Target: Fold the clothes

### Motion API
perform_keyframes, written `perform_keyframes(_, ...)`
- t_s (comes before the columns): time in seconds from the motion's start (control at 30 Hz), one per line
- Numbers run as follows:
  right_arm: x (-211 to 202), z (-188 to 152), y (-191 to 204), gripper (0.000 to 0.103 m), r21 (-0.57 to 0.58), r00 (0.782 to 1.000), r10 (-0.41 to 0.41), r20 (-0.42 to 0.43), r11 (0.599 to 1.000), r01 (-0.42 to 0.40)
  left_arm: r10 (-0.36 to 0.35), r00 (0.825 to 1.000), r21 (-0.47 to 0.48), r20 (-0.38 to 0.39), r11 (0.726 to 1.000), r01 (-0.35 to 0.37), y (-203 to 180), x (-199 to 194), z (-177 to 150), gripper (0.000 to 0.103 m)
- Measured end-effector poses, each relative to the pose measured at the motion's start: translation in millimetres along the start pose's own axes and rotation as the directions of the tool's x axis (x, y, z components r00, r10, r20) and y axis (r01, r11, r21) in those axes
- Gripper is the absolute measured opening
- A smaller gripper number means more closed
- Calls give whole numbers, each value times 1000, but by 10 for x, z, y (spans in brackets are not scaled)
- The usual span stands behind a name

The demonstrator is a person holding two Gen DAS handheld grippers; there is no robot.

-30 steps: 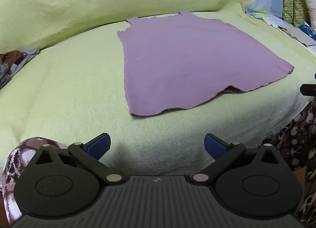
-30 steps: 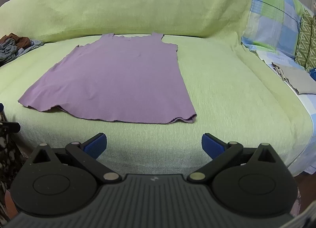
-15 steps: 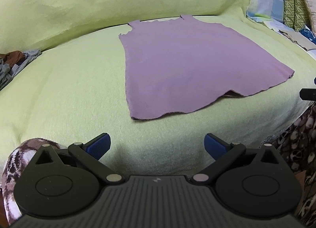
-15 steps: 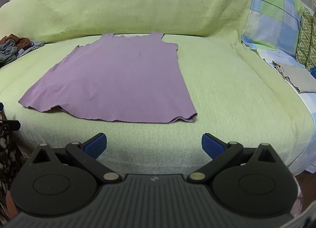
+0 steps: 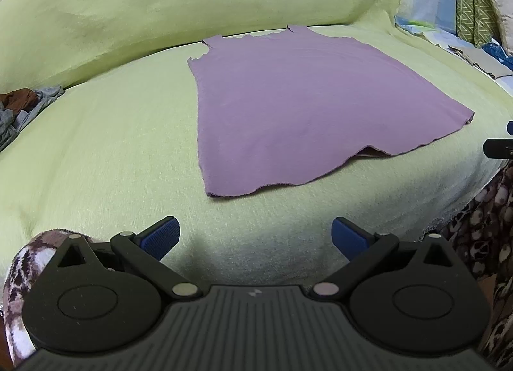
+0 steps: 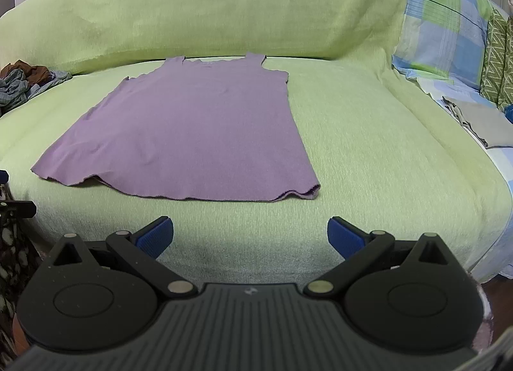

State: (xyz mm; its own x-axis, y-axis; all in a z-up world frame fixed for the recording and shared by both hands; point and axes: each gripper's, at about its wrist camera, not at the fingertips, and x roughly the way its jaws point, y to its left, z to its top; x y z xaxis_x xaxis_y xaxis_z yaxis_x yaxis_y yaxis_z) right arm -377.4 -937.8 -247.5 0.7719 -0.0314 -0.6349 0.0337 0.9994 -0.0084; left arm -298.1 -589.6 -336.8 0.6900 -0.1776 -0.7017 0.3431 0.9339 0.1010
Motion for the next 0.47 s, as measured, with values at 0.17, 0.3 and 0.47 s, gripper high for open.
perform_keyframes(0.17, 5, 1, 9, 101, -1, 1000, -1, -5, 1000, 1, -5, 1000, 6, 4, 1000, 5, -22, -5, -3, 102)
perform_keyframes(0.3, 5, 3, 17, 101, -6, 1000, -4, -7, 1000, 4, -13, 1000, 12, 14, 1000, 13, -34, -12, -13, 102)
perform_keyframes(0.47, 17, 0, 25, 101, -15, 1000, -6, -9, 1000, 6, -14, 1000, 16, 25, 1000, 13, -38, -26, -16, 102)
